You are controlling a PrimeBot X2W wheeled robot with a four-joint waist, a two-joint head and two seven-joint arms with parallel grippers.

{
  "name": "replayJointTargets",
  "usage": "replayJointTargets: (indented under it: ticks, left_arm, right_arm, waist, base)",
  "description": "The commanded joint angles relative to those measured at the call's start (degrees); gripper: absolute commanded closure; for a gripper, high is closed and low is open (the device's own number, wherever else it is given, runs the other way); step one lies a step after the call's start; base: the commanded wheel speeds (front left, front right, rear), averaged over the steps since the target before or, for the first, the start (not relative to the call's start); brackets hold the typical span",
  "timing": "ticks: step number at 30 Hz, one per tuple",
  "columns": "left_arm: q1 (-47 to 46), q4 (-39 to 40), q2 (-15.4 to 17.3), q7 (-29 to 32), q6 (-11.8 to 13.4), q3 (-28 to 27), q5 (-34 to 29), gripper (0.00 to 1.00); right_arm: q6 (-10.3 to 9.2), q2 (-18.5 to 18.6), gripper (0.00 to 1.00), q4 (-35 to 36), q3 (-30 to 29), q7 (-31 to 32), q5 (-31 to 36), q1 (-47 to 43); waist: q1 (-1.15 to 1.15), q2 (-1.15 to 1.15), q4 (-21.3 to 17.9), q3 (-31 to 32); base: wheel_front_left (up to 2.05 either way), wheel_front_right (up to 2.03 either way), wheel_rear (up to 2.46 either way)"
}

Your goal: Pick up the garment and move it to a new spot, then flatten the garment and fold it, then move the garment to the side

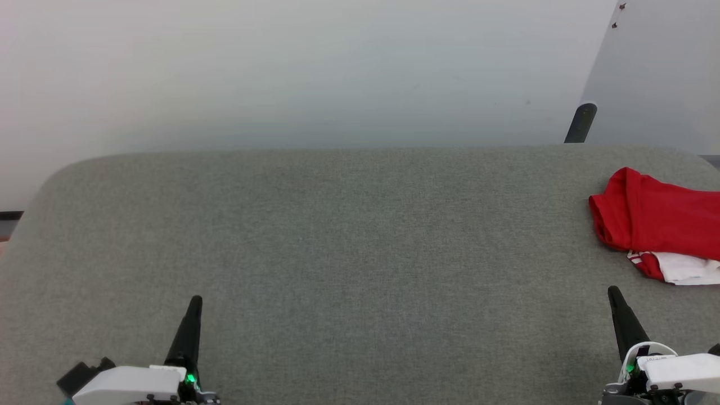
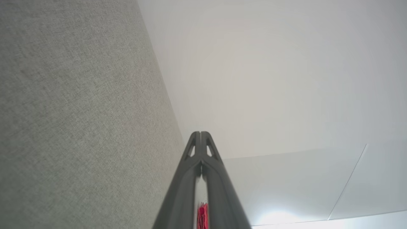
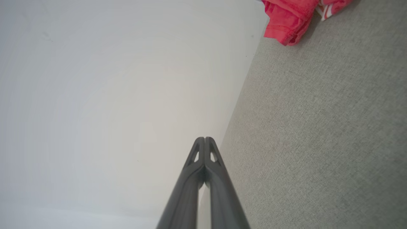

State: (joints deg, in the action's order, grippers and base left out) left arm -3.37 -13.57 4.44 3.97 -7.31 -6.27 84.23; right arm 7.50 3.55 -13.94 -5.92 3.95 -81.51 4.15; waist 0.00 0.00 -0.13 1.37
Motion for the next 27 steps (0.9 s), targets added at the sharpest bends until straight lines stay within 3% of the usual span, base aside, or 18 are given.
replayJointTargets:
  ticks: [1,27]
  left_arm:
    - [-1.0,0.1,-0.1,0.3,-0.3,-0.2,1.2,1.00]
    - [-3.3,-0.6,-1.7,2.8,-0.3,-0.4,8.2,1.00]
  right_arm:
    - [-0.01,-0.1,1.00,0.1,-0.3,0.3,-1.5,0.9]
    - [-0.01,-0.8,1.00,-0.1,-0.7,2.8,-11.0,2.5]
  waist:
    - [0.00,0.00,0.0,-0.1]
    - [0.00,0.00,0.1,-1.6]
  base:
    - [0.00,0.00,0.00]
    - [0.00,0.00,0.00]
